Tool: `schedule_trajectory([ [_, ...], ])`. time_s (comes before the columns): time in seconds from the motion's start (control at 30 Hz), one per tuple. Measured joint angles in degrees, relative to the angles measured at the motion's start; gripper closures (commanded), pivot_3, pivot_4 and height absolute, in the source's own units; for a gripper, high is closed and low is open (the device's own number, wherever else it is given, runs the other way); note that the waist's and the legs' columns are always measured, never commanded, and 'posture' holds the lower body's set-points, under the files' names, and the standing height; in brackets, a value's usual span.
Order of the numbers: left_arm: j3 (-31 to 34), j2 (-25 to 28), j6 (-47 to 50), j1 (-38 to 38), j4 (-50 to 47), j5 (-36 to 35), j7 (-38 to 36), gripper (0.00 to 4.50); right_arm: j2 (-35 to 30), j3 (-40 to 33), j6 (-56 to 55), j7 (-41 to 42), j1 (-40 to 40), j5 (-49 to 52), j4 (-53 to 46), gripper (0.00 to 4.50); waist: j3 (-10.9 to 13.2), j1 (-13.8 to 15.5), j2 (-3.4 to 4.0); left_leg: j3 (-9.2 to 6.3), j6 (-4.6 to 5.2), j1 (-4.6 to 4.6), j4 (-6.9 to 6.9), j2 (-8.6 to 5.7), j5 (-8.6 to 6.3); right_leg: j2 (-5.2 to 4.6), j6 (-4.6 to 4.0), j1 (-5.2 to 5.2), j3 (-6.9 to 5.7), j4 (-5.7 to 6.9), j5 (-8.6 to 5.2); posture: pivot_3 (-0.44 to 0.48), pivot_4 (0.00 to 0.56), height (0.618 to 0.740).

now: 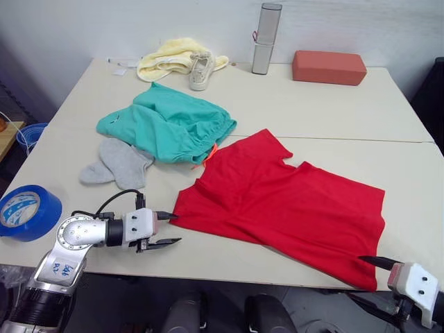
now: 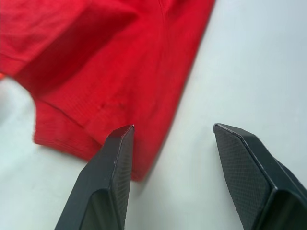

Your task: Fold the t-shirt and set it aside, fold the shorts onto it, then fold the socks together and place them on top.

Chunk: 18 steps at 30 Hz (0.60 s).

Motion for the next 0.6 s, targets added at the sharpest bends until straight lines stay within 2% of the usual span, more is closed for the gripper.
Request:
schedule_trajectory([
  [0.13,-1.88,-0.76,-1.79,-2.94,1.71,2.01,0.68,1.74,0.02,2.19,-4.24,-2.8,-0.53,-4.48,2.14,0.04,-0.05,0.1,0.05,0.01,-0.01,0.06,0.01,-0.01,0.01,0.0,0.01,0.06,-0.01,0.03,0.01,0.0,0.15,0.74],
  [0.27,-3.67,-0.78,-2.5,-5.45,4.24,2.78,0.64,1.74,-0.13,3.42,-5.38,-4.55,-1.09,-5.67,3.1,0.9,-0.16,0.03,-0.07,0.01,-0.02,0.24,0.02,-0.01,0.04,0.0,0.03,0.22,-0.01,0.06,0.02,0.0,0.15,0.74],
  [0.37,-5.68,-0.87,-3.12,-8.27,7.3,3.16,0.41,2.63,-0.6,4.93,-5.62,-4.8,-2.5,-6.57,3.58,1.77,-0.37,-0.01,-0.44,-0.02,-0.02,0.51,0.0,0.02,0.1,0.0,0.08,0.54,-0.01,0.03,0.05,0.0,0.15,0.74],
  [0.43,-6.64,-0.99,-3.04,-9.02,8.25,3.7,0.38,3.27,-0.6,5.55,-5.74,-5.07,-2.72,-6.63,3.71,2.32,-0.36,-0.36,-0.53,0.0,0.0,1.01,-0.12,0.04,0.05,0.0,-0.03,1.09,0.12,-0.17,0.01,0.0,0.15,0.74],
  [0.5,-7.23,-0.97,-3.01,-9.42,8.99,3.83,0.19,3.92,-0.6,5.77,-5.88,-5.07,-2.74,-6.63,3.68,2.84,-0.43,-0.55,-0.63,0.03,-0.01,1.12,-0.35,0.04,0.05,0.0,-0.87,1.26,0.23,-0.46,-0.31,0.0,0.15,0.74],
  [0.57,-7.48,-0.63,-3.01,-9.39,9.24,3.83,-0.49,4.49,-0.6,5.88,-5.96,-5.06,-2.62,-6.6,3.6,3.33,-0.48,-0.87,-0.7,0.04,-0.01,1.15,-0.48,0.04,0.05,0.0,-0.92,1.39,0.23,-0.69,-0.27,0.0,0.15,0.74],
  [0.6,-7.47,-0.4,-3.01,-9.3,9.33,3.82,-0.7,4.5,-0.6,5.9,-5.96,-5.03,-2.57,-6.57,3.53,3.56,-0.48,-1.19,-0.72,0.04,-0.01,1.16,-0.5,0.04,0.05,0.0,-0.92,1.47,0.23,-0.72,-0.27,0.0,0.15,0.74],
])
